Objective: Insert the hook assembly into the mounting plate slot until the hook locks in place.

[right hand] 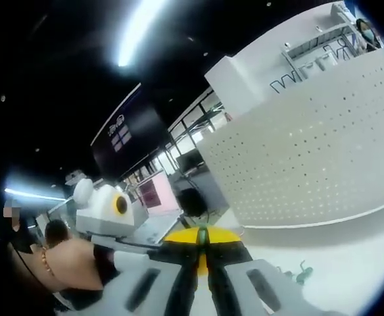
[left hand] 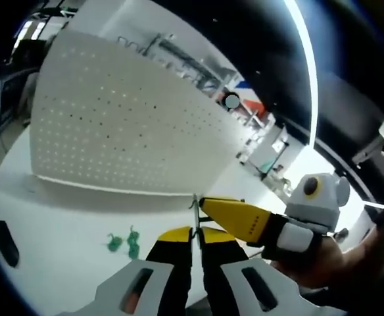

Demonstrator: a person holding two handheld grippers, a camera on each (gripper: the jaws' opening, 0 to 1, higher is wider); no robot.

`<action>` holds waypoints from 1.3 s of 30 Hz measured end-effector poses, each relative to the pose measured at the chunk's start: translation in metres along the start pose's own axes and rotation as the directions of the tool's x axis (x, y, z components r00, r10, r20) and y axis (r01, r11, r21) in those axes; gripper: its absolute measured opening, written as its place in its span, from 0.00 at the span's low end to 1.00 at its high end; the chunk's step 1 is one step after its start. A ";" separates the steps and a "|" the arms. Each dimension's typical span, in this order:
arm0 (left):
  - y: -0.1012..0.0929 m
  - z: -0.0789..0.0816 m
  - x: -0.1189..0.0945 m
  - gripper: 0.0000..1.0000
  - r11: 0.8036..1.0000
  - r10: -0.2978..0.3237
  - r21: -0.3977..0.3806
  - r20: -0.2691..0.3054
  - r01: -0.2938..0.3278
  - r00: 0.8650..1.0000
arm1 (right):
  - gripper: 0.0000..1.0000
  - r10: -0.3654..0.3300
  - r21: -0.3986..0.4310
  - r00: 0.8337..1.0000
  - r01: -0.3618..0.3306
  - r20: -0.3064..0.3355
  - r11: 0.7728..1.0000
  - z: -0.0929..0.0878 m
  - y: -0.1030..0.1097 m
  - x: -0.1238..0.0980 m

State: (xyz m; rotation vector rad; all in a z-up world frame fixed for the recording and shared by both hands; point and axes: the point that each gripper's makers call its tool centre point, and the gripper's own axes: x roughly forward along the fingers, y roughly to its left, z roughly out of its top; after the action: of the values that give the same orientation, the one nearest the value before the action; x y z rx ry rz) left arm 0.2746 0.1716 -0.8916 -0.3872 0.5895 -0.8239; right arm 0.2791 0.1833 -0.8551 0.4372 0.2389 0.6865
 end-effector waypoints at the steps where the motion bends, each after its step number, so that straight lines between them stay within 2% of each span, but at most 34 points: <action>1: 0.000 0.000 0.000 0.03 1.000 0.001 0.004 -0.002 -0.001 1.000 | 0.00 -0.001 -0.007 1.000 0.001 -0.004 1.000 0.000 0.000 0.000; 4: 0.002 0.000 0.000 0.02 1.000 0.007 0.005 0.002 -0.007 1.000 | 0.01 0.002 -0.017 1.000 -0.003 -0.007 1.000 -0.001 0.000 0.000; 6: 0.004 -0.001 0.000 0.02 1.000 0.018 0.009 -0.002 -0.018 1.000 | 0.01 0.001 0.006 1.000 -0.001 -0.012 1.000 -0.003 0.000 0.002; 11: 0.005 0.001 -0.002 0.01 0.995 0.044 0.089 -0.007 -0.044 0.999 | 0.01 0.006 0.017 1.000 -0.006 -0.018 1.000 -0.003 0.001 0.003; 15: 0.007 0.003 -0.004 0.01 0.995 0.049 0.084 0.005 -0.049 0.999 | 0.03 0.018 0.045 1.000 -0.017 -0.020 0.999 0.000 0.003 0.005; 17: 0.008 0.004 -0.004 0.01 0.994 0.052 0.090 0.011 -0.053 0.999 | 0.10 0.022 0.063 1.000 -0.022 -0.009 0.998 0.006 0.002 0.005; 19: 0.009 0.006 -0.006 0.01 0.992 0.063 0.111 0.014 -0.064 0.998 | 0.11 0.012 0.124 0.996 -0.023 0.088 0.992 0.032 -0.002 -0.003; 20: 0.010 0.006 -0.007 0.01 0.990 0.069 0.120 0.013 -0.070 0.998 | 0.11 0.017 0.143 0.994 -0.033 0.109 0.989 0.041 -0.002 -0.006; 21: 0.012 0.007 -0.009 0.01 0.987 0.081 0.136 0.018 -0.082 0.997 | 0.11 0.023 0.151 0.993 -0.041 0.116 0.988 0.048 -0.003 -0.008; 24: 0.017 0.011 -0.012 0.01 0.976 0.111 0.184 0.033 -0.115 0.993 | 0.11 0.050 0.136 0.996 -0.061 0.078 0.989 0.056 -0.007 -0.013; 28: 0.019 0.020 -0.014 0.01 0.956 0.146 0.249 0.064 -0.157 0.987 | 0.12 0.065 0.116 0.998 -0.067 0.018 0.991 0.045 -0.009 -0.014; 33: 0.012 0.027 -0.014 0.01 0.923 0.153 0.343 0.084 -0.173 0.985 | 0.12 0.084 0.151 0.996 -0.082 -0.006 0.985 0.029 0.000 -0.013; 39: 0.005 0.031 -0.014 0.01 0.916 0.138 0.363 0.111 -0.170 0.984 | 0.11 0.122 0.157 0.992 -0.115 -0.037 0.981 0.016 0.012 -0.007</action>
State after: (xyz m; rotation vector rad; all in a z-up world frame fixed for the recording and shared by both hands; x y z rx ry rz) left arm 0.2890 0.1880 -0.8657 -0.0258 0.3692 -0.7438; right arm 0.2731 0.1818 -0.8347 0.5875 0.3131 0.7991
